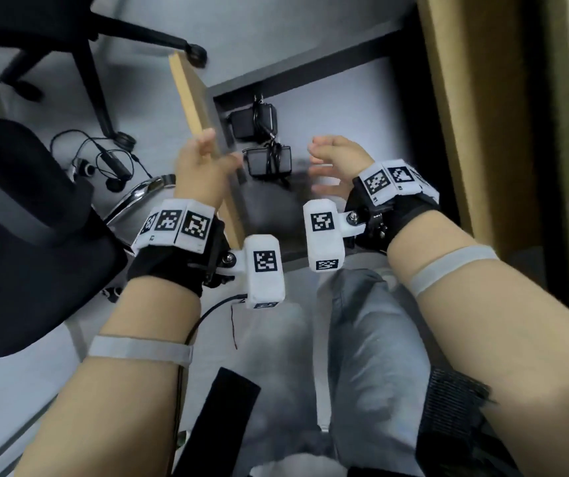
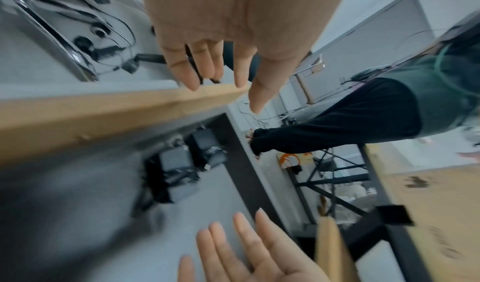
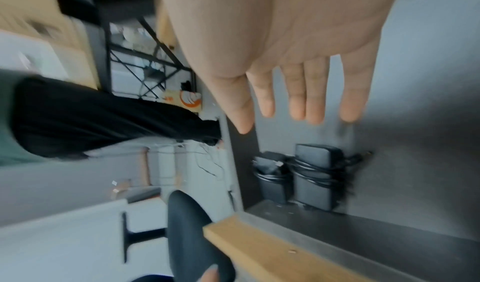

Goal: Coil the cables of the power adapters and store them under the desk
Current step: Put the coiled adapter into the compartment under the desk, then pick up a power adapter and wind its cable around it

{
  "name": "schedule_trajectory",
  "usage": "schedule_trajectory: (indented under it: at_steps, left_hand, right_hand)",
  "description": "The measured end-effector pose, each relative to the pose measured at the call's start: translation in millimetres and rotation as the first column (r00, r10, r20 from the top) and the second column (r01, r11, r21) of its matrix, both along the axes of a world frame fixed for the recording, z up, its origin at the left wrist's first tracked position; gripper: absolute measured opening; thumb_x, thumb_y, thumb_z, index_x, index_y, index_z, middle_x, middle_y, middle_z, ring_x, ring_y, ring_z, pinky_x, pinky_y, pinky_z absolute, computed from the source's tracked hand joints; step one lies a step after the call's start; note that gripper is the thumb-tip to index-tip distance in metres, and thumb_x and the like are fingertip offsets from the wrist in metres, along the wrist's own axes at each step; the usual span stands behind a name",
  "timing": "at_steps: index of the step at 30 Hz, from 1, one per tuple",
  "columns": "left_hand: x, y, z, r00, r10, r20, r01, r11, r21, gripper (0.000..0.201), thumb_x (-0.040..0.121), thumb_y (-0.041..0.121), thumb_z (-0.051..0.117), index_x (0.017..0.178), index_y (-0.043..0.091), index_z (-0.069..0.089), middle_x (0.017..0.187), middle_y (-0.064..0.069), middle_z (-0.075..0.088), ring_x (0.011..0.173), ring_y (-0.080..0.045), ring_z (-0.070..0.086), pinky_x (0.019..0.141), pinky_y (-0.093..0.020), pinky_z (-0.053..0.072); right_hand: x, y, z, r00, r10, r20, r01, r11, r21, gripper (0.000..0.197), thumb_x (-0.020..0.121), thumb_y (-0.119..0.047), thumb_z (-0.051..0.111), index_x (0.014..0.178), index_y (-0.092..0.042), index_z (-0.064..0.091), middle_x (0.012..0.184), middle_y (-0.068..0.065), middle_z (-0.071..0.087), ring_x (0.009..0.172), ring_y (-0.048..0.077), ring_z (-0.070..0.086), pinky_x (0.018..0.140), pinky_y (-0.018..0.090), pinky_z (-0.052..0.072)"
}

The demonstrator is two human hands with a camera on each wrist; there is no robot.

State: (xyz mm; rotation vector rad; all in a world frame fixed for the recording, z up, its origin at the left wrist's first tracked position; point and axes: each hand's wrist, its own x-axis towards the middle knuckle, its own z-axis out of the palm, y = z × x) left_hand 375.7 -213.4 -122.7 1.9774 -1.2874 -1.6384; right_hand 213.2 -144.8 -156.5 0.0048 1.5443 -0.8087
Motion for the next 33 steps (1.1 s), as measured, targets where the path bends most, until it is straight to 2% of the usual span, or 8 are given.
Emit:
schedule_trajectory:
  at_steps: [3, 10, 17, 23, 25, 27, 31, 33]
  left_hand:
    - [-50, 13, 42, 0.966, -0.195, -0.173, 0.2, 0.98, 0.013, 0.033, 0.083, 0.017, 0.059, 0.115, 0.021, 0.055, 0.101, 0.004, 0.063, 0.082, -0.005, 0.057, 0.063, -0.014, 0.045]
    - [-190, 96, 127, 0.74, -0.518, -0.429, 0.568, 0.823, -0.014, 0.019, 0.081, 0.02, 0.061, 0.098, 0.026, 0.057, 0.09, 0.003, 0.063, 0.074, -0.007, 0.056, 0.059, -0.015, 0.042]
    - [-305, 236, 152, 0.501, -0.707, -0.5, 0.814, 0.58, -0.005, 0.017, 0.089, 0.007, 0.054, 0.091, 0.024, 0.057, 0.091, -0.002, 0.061, 0.076, -0.012, 0.053, 0.063, -0.02, 0.039]
    - [-364, 332, 140, 0.247, -0.892, -0.379, 0.931, 0.326, -0.161, 0.042, 0.086, -0.003, 0.054, 0.125, 0.011, 0.05, 0.113, 0.001, 0.055, 0.081, -0.006, 0.051, 0.061, -0.017, 0.04]
    - [-381, 349, 136, 0.155, -0.937, -0.312, 0.953, 0.226, -0.204, 0.047, 0.084, -0.007, 0.055, 0.128, 0.009, 0.048, 0.127, -0.004, 0.054, 0.089, -0.01, 0.053, 0.062, -0.022, 0.043]
    - [-397, 359, 133, 0.112, -0.963, -0.246, 0.96, 0.169, -0.224, 0.051, 0.083, -0.009, 0.056, 0.131, 0.005, 0.046, 0.134, -0.01, 0.052, 0.108, -0.02, 0.055, 0.08, -0.032, 0.047]
    - [-417, 362, 122, 0.025, -0.996, -0.088, 0.964, 0.047, -0.262, 0.063, 0.076, -0.006, 0.066, 0.134, 0.006, 0.043, 0.136, -0.01, 0.048, 0.121, -0.021, 0.048, 0.097, -0.019, 0.037]
    - [-422, 359, 119, -0.054, -0.999, -0.007, 0.964, -0.05, -0.26, 0.069, 0.075, -0.002, 0.07, 0.136, 0.008, 0.041, 0.137, -0.008, 0.047, 0.126, -0.019, 0.045, 0.092, -0.011, 0.032]
  right_hand:
    - [-28, 29, 62, 0.987, -0.134, 0.086, 0.145, 0.98, -0.14, 0.006, 0.094, -0.02, 0.05, 0.1, -0.021, 0.053, 0.089, 0.002, 0.059, 0.076, 0.015, 0.059, 0.064, 0.029, 0.053]
    - [-110, 144, 172, 0.92, -0.391, -0.036, 0.352, 0.861, -0.368, 0.009, 0.096, -0.02, 0.046, 0.096, -0.022, 0.055, 0.079, -0.001, 0.059, 0.065, 0.008, 0.059, 0.06, 0.022, 0.052]
    - [-177, 302, 203, 0.683, -0.663, -0.306, 0.561, 0.745, -0.361, 0.012, 0.095, -0.01, 0.045, 0.098, -0.017, 0.055, 0.076, 0.0, 0.057, 0.063, 0.009, 0.054, 0.053, 0.018, 0.045]
    - [-202, 406, 185, 0.406, -0.669, -0.623, 0.654, 0.689, -0.313, 0.019, 0.087, -0.002, 0.053, 0.093, -0.018, 0.059, 0.08, -0.004, 0.054, 0.07, 0.008, 0.05, 0.077, 0.033, 0.046]
    - [-206, 423, 176, 0.416, -0.622, -0.663, 0.625, 0.725, -0.289, 0.027, 0.086, -0.003, 0.054, 0.111, -0.013, 0.058, 0.099, 0.002, 0.056, 0.072, 0.006, 0.047, 0.081, 0.03, 0.044]
    - [-209, 431, 169, 0.47, -0.576, -0.669, 0.591, 0.768, -0.246, 0.037, 0.086, -0.004, 0.056, 0.123, -0.011, 0.052, 0.108, 0.007, 0.05, 0.077, 0.009, 0.046, 0.076, 0.023, 0.041]
    - [-215, 432, 163, 0.492, -0.54, -0.683, 0.589, 0.784, -0.195, 0.045, 0.085, -0.003, 0.056, 0.129, -0.009, 0.047, 0.094, -0.004, 0.046, 0.092, 0.013, 0.042, 0.09, 0.029, 0.04]
    - [-220, 429, 162, 0.506, -0.5, -0.703, 0.582, 0.799, -0.149, 0.047, 0.085, -0.005, 0.058, 0.13, -0.009, 0.046, 0.113, -0.001, 0.053, 0.102, 0.012, 0.042, 0.102, 0.031, 0.036]
